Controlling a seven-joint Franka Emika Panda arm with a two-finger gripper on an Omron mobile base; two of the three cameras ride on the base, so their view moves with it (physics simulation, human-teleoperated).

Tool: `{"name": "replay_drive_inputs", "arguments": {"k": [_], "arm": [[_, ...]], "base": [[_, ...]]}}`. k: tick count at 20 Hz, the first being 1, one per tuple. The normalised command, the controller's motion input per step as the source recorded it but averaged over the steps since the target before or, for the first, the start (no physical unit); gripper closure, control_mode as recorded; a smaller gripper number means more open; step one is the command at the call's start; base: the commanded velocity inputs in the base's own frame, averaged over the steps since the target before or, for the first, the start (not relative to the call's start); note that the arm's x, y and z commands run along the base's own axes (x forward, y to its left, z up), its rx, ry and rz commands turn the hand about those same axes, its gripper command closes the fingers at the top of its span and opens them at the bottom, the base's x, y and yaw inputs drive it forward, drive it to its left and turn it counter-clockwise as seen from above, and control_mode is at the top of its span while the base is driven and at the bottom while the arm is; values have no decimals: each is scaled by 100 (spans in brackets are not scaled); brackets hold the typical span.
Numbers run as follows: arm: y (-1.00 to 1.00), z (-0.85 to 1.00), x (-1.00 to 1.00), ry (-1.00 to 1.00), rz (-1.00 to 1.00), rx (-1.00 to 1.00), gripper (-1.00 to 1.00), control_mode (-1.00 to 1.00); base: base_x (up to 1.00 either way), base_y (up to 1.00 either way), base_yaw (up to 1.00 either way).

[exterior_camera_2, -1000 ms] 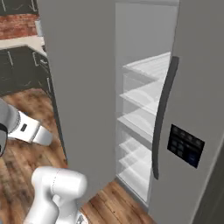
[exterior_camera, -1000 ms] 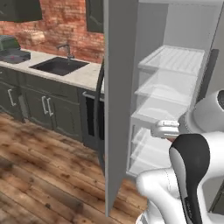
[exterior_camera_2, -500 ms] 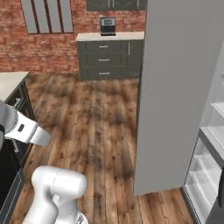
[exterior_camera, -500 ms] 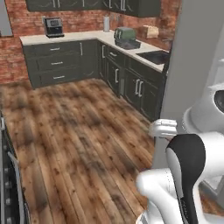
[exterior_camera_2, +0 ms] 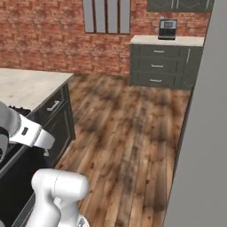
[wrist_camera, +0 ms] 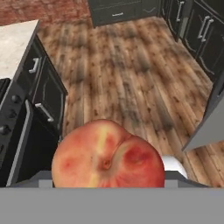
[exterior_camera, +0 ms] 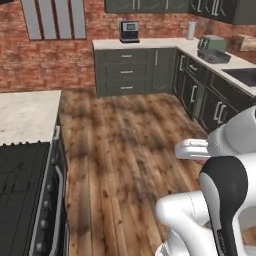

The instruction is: Pick the peach and apple from the fridge and place them inside the tupperware on the counter.

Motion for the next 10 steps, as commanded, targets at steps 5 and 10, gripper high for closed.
{"name": "replay_drive_inputs", "arguments": {"k": [5,10], "arm": [[0,0,0,0,0,0,100,100],[0,0,0,0,0,0,100,100]], "base": [[100,10,-32],[100,18,-76]]}}
